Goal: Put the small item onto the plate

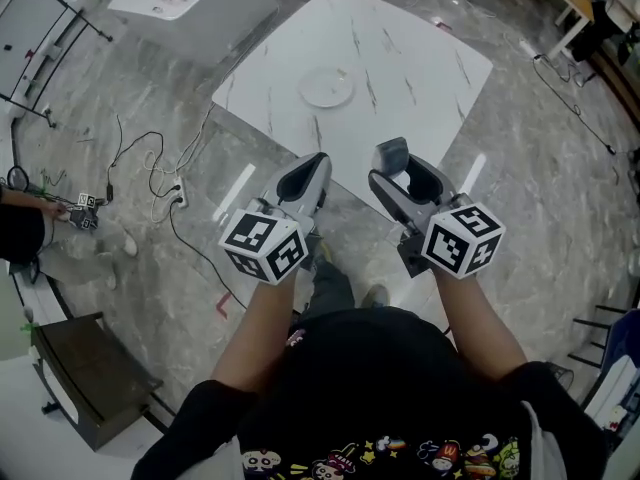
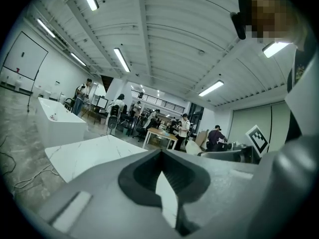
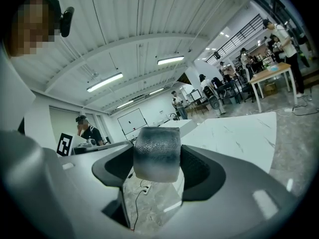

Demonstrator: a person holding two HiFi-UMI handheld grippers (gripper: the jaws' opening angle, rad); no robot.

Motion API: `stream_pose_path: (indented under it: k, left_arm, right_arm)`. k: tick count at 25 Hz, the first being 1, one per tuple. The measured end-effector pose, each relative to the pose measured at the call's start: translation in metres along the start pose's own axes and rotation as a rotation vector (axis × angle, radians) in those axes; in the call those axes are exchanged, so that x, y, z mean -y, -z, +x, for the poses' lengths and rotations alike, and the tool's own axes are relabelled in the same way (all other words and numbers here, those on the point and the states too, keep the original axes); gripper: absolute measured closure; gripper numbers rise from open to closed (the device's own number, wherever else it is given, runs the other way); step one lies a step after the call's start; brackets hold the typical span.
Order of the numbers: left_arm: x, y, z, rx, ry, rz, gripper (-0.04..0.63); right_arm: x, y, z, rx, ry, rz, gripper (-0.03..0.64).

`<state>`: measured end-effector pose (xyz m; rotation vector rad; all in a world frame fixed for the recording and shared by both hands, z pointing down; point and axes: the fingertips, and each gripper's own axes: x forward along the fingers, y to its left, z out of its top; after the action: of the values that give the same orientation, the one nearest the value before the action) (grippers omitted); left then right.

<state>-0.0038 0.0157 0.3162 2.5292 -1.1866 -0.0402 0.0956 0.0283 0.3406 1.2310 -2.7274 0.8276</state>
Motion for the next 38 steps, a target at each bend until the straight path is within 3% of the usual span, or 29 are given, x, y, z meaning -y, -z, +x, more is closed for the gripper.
stream_pose_path:
  k: [18, 30, 38]
  left_arm:
    - [-0.131, -0.04, 0.044, -0.072, 0.147, 0.012, 0.595]
    - [-0.16, -0.044, 0.037, -0.056, 0.123, 0.002, 0.595]
    - [-0.172, -0.039, 0.053, -0.075, 0.089, 0.001, 0.594]
  right_arm:
    - [0.003, -0.025, 0.131, 0.019, 0.155, 0.024, 0.296]
    - [-0.008, -0.026, 0.163, -0.016, 0.157, -0.02, 0.296]
    - [0.015, -0.026, 0.18, -0.037, 0.143, -0.022, 0.298]
